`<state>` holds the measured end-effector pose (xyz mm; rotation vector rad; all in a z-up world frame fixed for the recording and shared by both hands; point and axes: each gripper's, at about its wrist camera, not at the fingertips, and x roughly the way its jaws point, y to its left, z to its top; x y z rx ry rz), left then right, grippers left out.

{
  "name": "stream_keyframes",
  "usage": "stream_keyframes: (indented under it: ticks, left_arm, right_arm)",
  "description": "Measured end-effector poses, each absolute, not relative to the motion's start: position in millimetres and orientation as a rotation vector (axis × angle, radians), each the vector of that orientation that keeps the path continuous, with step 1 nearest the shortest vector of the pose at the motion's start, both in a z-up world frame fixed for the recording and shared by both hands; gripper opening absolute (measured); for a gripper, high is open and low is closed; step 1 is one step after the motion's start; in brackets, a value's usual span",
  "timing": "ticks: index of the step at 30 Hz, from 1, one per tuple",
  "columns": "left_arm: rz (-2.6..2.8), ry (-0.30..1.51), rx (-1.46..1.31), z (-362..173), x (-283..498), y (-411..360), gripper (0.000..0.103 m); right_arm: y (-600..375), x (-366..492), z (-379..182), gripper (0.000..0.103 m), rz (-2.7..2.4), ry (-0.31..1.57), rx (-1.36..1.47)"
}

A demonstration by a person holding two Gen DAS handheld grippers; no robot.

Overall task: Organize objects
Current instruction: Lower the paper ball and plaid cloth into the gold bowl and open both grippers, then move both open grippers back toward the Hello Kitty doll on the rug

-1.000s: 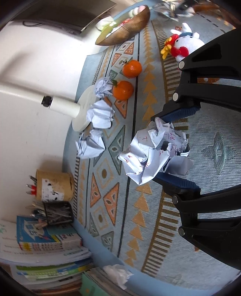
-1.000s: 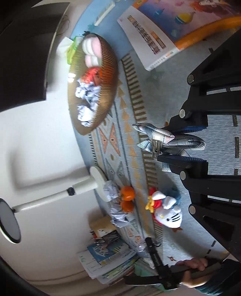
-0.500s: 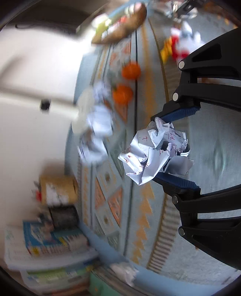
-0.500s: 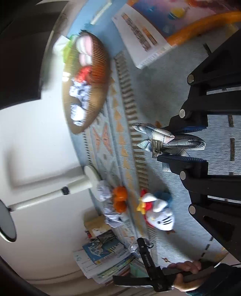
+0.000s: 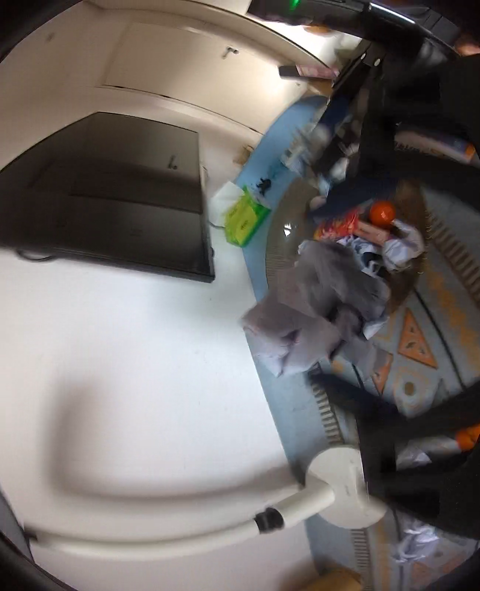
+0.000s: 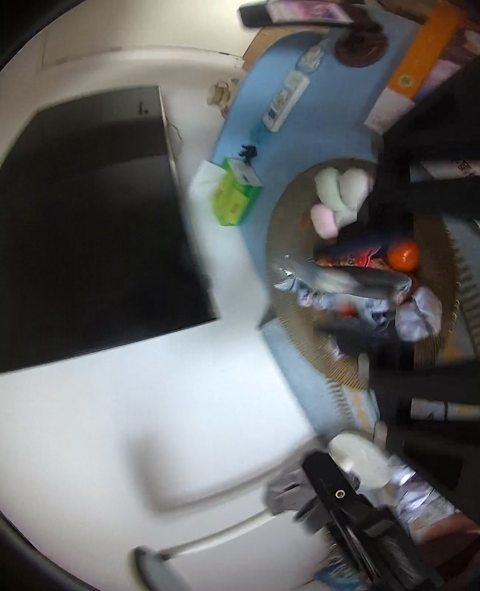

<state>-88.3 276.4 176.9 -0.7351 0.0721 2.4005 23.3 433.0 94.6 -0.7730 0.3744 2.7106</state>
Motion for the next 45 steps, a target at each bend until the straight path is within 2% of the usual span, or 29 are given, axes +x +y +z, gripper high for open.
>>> stream_keyframes:
  ticks: [1, 4, 8, 13, 17, 23, 25, 29, 38, 45]
  left_arm:
    - [2.431, 0.098, -0.734, 172.4, -88.2, 280.0, 0.102]
    - [2.414, 0.105, -0.784, 161.1, -80.3, 266.6, 0.102]
    - [2.492, 0.077, -0.798, 157.5, -44.4, 211.9, 0.102]
    - [2.677, -0.007, -0.827, 138.1, 9.6, 115.9, 0.102]
    - [2.887, -0.077, -0.961, 94.6, 27.3, 41.5, 0.102]
    - [2.916, -0.425, -1.048, 52.7, 19.0, -29.4, 0.102]
    - [2.899, -0.487, -1.051, 41.4, 19.5, -33.2, 0.102]
    - [2.881, -0.549, -1.06, 34.0, 22.2, -38.8, 0.102]
    - [2.905, -0.441, -1.001, 38.7, 28.0, -27.0, 0.102]
    - [2.883, -0.494, -0.994, 37.0, 26.5, -33.6, 0.102]
  right_arm:
    - [437.2, 18.2, 90.0, 0.076, 2.677, 0.364, -0.813]
    - [436.1, 34.9, 79.5, 0.076, 2.702, 0.378, -0.809]
    - [406.8, 66.5, 67.2, 0.076, 2.822, 0.382, -0.85]
    - [326.4, 99.8, 31.4, 0.078, 2.979, 0.156, -0.962]
    - [273.8, 104.2, 1.8, 0.078, 3.074, 0.011, -1.036]
    - [247.1, 99.9, -19.3, 0.08, 3.034, -0.129, -1.05]
    - [250.8, 95.9, -20.8, 0.088, 3.029, -0.131, -1.062]
    - [254.9, 91.6, -20.7, 0.088, 3.015, -0.101, -1.099]
    - [272.8, 82.7, -24.2, 0.088, 3.008, 0.082, -1.187]
    - [263.8, 85.5, -24.2, 0.088, 2.991, -0.012, -1.15]
